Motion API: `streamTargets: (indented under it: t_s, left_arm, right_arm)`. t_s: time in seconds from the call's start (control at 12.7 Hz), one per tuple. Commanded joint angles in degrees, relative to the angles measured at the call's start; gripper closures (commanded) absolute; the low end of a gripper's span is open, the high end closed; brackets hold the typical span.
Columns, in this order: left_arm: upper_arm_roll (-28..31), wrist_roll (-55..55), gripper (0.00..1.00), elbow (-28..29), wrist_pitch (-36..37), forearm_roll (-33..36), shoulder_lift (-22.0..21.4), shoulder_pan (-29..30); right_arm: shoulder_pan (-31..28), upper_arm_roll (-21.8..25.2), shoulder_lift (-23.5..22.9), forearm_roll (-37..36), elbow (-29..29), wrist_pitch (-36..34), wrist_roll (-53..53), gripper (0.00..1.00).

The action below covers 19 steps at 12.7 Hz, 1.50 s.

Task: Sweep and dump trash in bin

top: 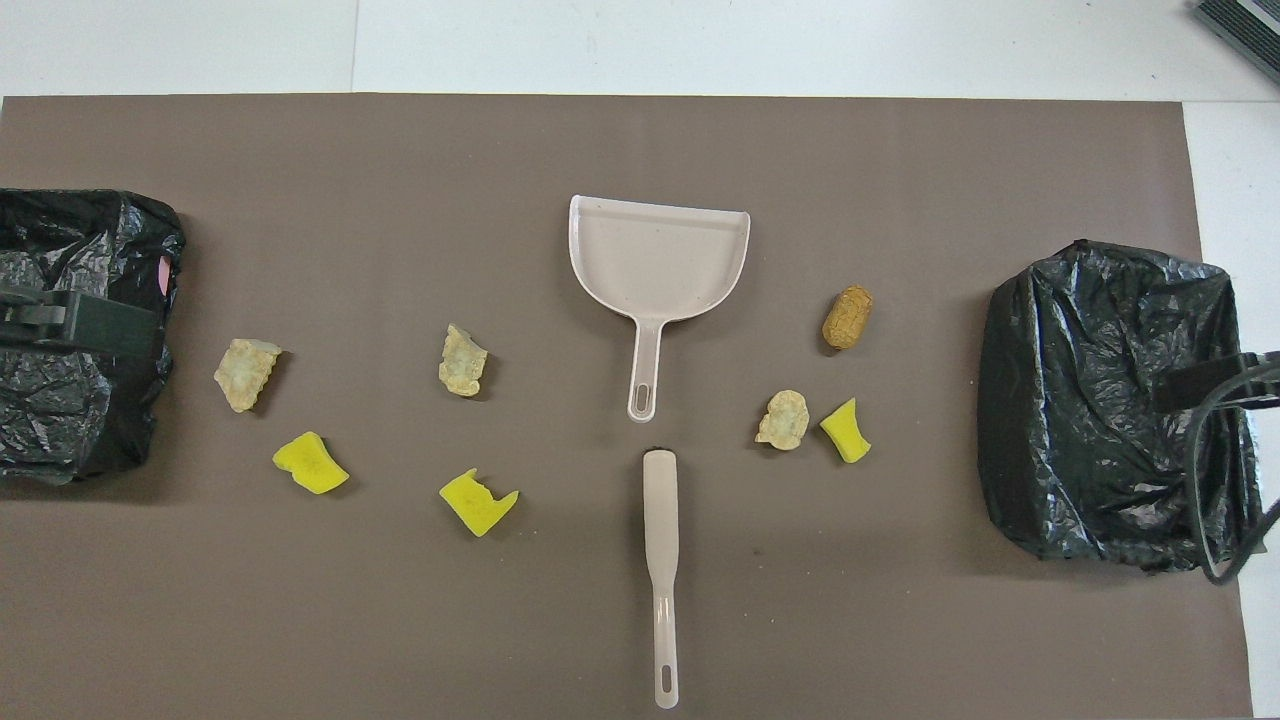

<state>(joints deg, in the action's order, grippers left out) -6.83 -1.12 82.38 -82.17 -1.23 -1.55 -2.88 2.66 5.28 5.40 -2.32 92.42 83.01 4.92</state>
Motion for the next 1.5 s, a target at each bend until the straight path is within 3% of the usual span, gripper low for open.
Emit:
streamTargets:
  t_s: [0.0,0.24,1.02,1.26,1.42]
  left_arm:
    - [-4.75,-0.38,0.00,5.05,-2.11,-0.70,-2.14,-0.55]
    - [-9.86,-0.73,0.00,14.26,-9.02,-3.49,-5.30,-0.55]
    - [-32.01,-20.74,0.00,32.92,-28.03,-5.36,-4.70,-0.64]
    - [-36.14,-29.00,0.00,39.23,-34.87,-5.36,-3.55,-3.87]
    - [-37.46,-34.80,0.00,40.75,-37.00,-5.36,-2.07,-4.76]
  right_arm:
    - [-0.29,-0.36,1.28,-0.84,1.54,0.05,1.06,0.00]
    - [-0.29,-0.36,1.28,-0.93,1.63,0.05,1.06,0.00]
    - [1.03,-0.36,2.95,1.44,6.20,2.42,-5.80,0.00]
    - [2.79,-0.36,0.94,1.10,5.06,6.46,-5.80,0.00]
    - [2.70,-0.36,-4.49,0.92,-1.68,2.27,-5.71,0.00]
